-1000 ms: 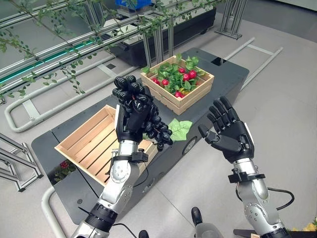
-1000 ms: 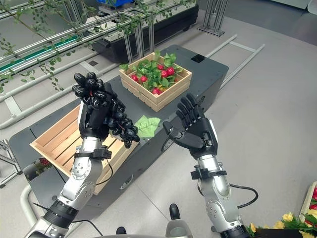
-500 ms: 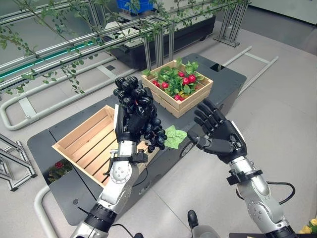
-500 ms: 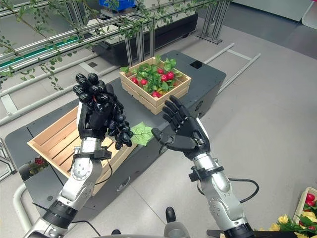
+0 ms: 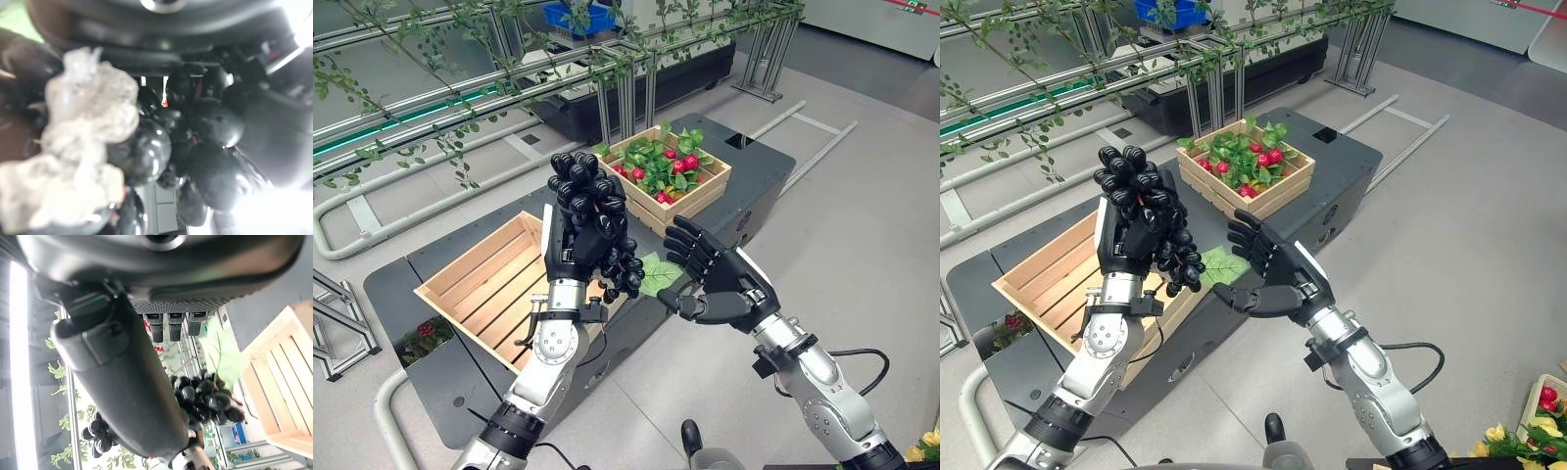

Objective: Pick up the fruits from the basket on one side to the basket on the other side

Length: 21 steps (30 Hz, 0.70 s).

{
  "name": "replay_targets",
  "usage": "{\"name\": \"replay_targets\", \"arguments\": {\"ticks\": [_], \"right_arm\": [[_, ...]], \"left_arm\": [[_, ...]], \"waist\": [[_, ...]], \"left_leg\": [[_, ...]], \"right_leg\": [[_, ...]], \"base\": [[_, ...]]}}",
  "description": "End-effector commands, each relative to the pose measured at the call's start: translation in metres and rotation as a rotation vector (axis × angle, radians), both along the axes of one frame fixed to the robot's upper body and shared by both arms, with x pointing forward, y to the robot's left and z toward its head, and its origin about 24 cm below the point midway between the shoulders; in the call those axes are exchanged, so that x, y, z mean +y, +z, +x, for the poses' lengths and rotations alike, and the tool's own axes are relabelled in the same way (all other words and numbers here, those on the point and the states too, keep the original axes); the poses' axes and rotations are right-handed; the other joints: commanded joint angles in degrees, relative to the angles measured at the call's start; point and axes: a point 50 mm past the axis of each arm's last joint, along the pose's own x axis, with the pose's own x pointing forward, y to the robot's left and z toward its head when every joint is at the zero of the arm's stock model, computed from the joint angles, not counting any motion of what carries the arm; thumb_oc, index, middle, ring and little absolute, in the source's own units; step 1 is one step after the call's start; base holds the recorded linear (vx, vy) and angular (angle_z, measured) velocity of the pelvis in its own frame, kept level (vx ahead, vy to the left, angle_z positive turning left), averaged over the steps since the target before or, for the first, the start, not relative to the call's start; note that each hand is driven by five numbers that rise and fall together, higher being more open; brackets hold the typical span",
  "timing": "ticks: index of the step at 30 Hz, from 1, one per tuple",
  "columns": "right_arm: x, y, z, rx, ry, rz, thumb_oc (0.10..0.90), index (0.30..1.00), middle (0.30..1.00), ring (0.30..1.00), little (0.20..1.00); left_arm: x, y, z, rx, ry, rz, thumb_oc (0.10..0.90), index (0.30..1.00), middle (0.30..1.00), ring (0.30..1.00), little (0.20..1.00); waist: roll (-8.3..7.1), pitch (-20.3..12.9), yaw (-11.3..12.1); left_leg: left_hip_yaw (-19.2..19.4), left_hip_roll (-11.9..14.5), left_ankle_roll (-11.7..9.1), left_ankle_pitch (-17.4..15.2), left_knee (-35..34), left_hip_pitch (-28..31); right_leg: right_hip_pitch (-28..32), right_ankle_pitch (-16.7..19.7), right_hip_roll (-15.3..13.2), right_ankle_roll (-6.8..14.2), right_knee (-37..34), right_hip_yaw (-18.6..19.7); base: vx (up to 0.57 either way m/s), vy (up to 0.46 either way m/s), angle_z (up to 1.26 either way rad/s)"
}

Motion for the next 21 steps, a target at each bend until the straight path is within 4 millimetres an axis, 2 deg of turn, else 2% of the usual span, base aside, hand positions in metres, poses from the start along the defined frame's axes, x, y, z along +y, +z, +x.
{"name": "replay_targets", "arguments": {"ticks": [1,15,21], "right_arm": [[0.015,0.046,0.010,-0.223,0.012,0.130,0.800,0.900,0.900,0.900,0.900],[0.032,0.054,0.010,-0.240,0.021,0.274,0.800,0.900,0.900,0.900,0.900],[0.033,0.050,0.012,-0.212,0.026,0.268,0.800,0.900,0.900,0.900,0.900]], "left_arm": [[-0.021,0.041,0.001,-0.231,-0.146,0.011,0.400,0.300,0.300,0.300,0.300],[-0.051,0.028,-0.008,-0.137,-0.366,-0.020,0.400,0.300,0.300,0.300,0.300],[-0.053,0.032,-0.010,-0.162,-0.389,-0.034,0.400,0.300,0.300,0.300,0.300]], "waist": [[0.74,-4.6,1.1],[0.99,-4.2,1.8],[1.14,-4.2,1.7]], "left_leg": [[-1.0,0.4,2.4,-4.1,0.5,0.1],[-1.0,0.5,2.5,-3.9,0.5,-0.1],[-1.0,0.5,2.5,-3.7,0.5,-0.2]], "right_leg": [[3.5,-4.8,2.0,-2.0,0.1,-1.3],[3.5,-4.8,1.9,-1.8,0.1,-1.6],[3.5,-4.8,1.9,-1.9,0.1,-1.5]], "base": [[0.00,0.000,0.00],[0.00,0.000,0.00],[0.00,0.000,0.00]]}}
